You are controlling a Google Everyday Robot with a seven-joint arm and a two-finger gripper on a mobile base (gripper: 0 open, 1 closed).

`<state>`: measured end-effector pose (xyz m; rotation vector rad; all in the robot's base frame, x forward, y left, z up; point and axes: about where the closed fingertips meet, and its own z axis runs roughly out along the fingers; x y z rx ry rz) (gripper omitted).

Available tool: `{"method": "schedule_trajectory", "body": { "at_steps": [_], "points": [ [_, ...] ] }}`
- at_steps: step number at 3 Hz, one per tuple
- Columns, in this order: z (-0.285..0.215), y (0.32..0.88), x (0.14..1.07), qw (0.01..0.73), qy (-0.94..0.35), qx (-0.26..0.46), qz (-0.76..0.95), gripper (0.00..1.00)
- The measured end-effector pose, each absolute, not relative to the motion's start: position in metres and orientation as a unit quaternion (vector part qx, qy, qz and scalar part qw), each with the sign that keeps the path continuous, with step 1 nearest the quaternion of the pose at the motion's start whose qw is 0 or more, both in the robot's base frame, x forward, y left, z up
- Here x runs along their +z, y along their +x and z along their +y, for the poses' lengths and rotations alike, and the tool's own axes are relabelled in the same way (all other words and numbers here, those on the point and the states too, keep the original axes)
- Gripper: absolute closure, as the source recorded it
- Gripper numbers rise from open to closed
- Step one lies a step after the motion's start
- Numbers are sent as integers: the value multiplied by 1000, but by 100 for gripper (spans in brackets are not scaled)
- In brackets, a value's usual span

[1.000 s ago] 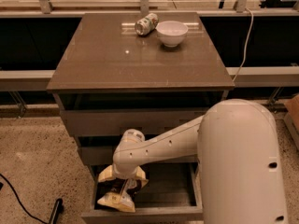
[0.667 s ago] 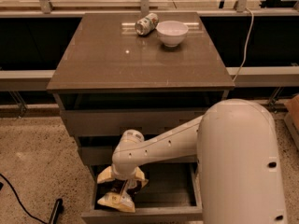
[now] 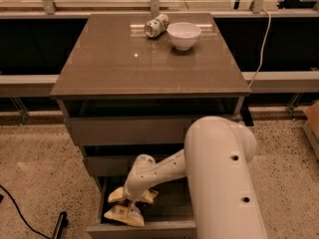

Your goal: Pick brown chip bag from bottom drawer and place on counter

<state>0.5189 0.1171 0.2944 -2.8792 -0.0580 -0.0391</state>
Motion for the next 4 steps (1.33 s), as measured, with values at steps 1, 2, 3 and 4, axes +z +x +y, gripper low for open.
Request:
{"method": "schedule_trajectory", "body": {
  "at_steps": [1,2,3,4],
  "points": [
    [107,523,243,114,-993,-19,30,0],
    [100,527,216,102,-992,-15,75,0],
    [101,536,201,101,-990,-12,99,18],
    [110,542,196,106,-990,-11,91,41]
  ]
}}
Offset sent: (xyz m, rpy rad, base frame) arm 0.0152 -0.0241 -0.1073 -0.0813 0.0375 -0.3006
